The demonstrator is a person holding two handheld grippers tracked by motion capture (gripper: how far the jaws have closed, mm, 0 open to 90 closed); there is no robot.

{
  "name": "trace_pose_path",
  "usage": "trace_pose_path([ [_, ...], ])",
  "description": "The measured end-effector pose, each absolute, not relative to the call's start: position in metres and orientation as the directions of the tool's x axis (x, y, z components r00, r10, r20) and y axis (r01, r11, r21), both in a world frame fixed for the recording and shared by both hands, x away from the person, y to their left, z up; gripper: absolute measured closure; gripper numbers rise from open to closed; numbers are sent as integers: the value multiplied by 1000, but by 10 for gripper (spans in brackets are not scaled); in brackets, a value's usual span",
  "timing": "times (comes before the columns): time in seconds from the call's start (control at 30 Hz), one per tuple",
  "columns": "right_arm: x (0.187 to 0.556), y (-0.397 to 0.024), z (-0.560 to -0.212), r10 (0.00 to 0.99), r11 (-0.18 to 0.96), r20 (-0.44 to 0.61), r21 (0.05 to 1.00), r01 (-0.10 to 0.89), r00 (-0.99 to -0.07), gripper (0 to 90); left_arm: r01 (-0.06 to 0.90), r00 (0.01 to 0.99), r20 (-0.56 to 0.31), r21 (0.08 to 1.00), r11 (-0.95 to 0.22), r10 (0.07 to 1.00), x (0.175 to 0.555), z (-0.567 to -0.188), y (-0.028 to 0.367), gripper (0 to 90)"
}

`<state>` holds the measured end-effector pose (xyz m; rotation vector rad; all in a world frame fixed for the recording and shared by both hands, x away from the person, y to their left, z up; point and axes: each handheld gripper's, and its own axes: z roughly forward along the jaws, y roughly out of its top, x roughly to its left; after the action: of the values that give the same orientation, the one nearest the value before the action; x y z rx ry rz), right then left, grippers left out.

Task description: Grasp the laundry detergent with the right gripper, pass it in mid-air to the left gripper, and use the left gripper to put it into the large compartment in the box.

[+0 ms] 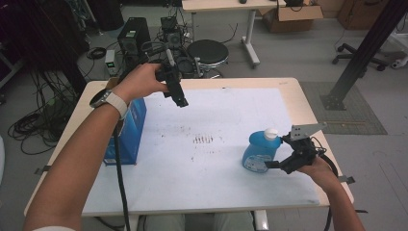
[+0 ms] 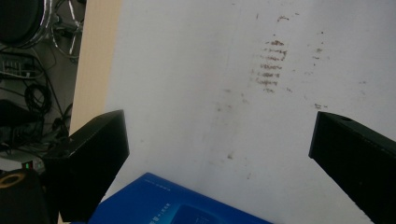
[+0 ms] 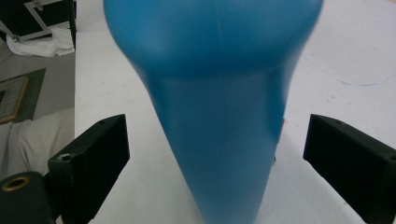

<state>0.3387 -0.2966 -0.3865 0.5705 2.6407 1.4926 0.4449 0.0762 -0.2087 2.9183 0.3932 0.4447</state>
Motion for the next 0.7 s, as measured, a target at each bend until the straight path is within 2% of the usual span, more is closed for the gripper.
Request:
trace_pose_path([
  [0.43,341,-281,-393,335,451,122,850,272,-934,88,233,921,270,197,-952,281,445,-208,77,54],
  [0.7,341,-278,-393,319,446,111,858,253,-941,176,236,920,272,196,-952,284,445,-208,79,54],
])
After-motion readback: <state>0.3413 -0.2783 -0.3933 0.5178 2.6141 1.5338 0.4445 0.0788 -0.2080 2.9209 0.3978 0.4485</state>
